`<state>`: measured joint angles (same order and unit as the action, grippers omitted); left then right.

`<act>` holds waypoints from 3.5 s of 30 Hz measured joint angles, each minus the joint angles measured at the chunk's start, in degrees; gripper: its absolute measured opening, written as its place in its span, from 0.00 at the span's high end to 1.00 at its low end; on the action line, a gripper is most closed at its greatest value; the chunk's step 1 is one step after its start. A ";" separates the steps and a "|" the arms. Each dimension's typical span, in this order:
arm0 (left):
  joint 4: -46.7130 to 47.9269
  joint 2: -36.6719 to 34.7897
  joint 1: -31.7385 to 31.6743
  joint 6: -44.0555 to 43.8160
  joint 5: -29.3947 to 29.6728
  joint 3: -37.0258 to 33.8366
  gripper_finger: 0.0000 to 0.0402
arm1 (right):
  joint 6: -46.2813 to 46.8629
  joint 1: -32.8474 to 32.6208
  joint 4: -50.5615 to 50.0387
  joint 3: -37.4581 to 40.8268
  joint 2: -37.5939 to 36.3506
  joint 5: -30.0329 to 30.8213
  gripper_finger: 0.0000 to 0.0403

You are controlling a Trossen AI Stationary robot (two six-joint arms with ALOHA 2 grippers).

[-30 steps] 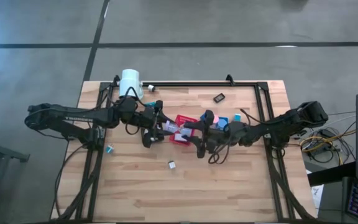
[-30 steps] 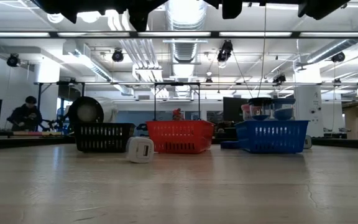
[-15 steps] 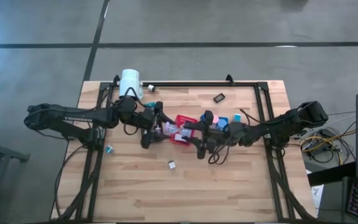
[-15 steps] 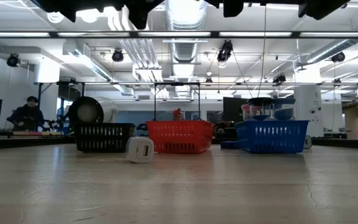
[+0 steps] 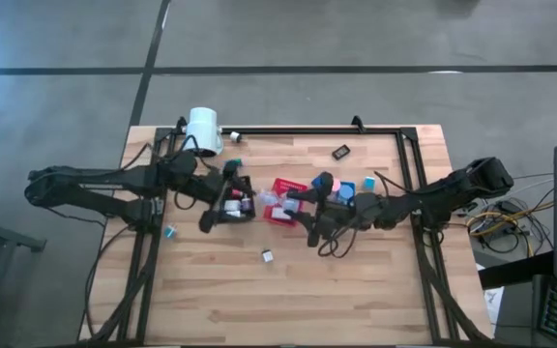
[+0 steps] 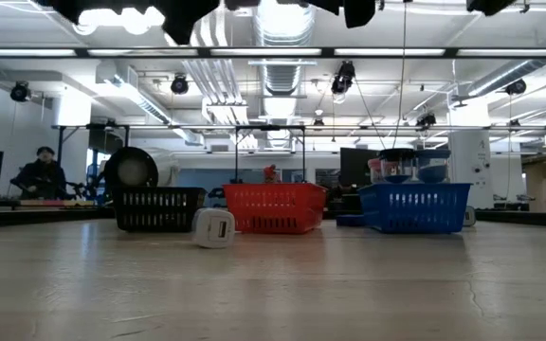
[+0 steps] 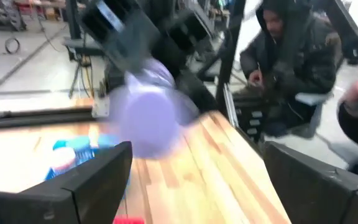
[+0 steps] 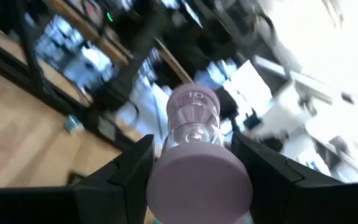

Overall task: Pick & Place Office items
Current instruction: Put the purple hourglass into the blue bin

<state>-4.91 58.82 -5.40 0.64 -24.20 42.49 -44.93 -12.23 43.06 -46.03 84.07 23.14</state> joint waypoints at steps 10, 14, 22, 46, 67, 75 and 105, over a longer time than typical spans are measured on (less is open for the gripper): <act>2.42 -16.09 -0.08 1.98 3.91 -16.26 0.17 | 11.09 -3.46 -40.68 -14.06 -3.19 11.94 0.53; 0.04 -22.69 -0.10 1.28 7.23 -24.03 0.19 | 20.84 -3.90 -62.75 -22.36 -3.19 15.12 0.53; -17.59 -30.15 -0.08 -2.10 10.32 -38.69 0.26 | 39.16 -3.82 -93.96 -34.07 -3.06 13.61 0.53; -22.08 -30.89 -0.16 2.80 10.62 -41.85 0.95 | 51.38 12.55 -110.22 -38.47 1.16 -14.30 0.53; -22.10 -30.89 -0.16 2.12 10.59 -41.76 0.92 | 44.92 22.86 -131.98 -64.84 28.92 -23.27 0.53; -22.10 -30.89 -0.16 1.59 10.44 -41.76 0.91 | 45.28 22.33 -132.96 -69.17 34.70 -27.94 0.53; -22.08 -30.87 -0.16 0.82 10.31 -41.78 0.91 | 60.11 14.73 -130.38 -48.77 14.74 -25.71 0.53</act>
<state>-26.98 27.94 -5.56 1.45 -13.89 0.71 15.18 2.50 -87.32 -94.80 98.82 -2.57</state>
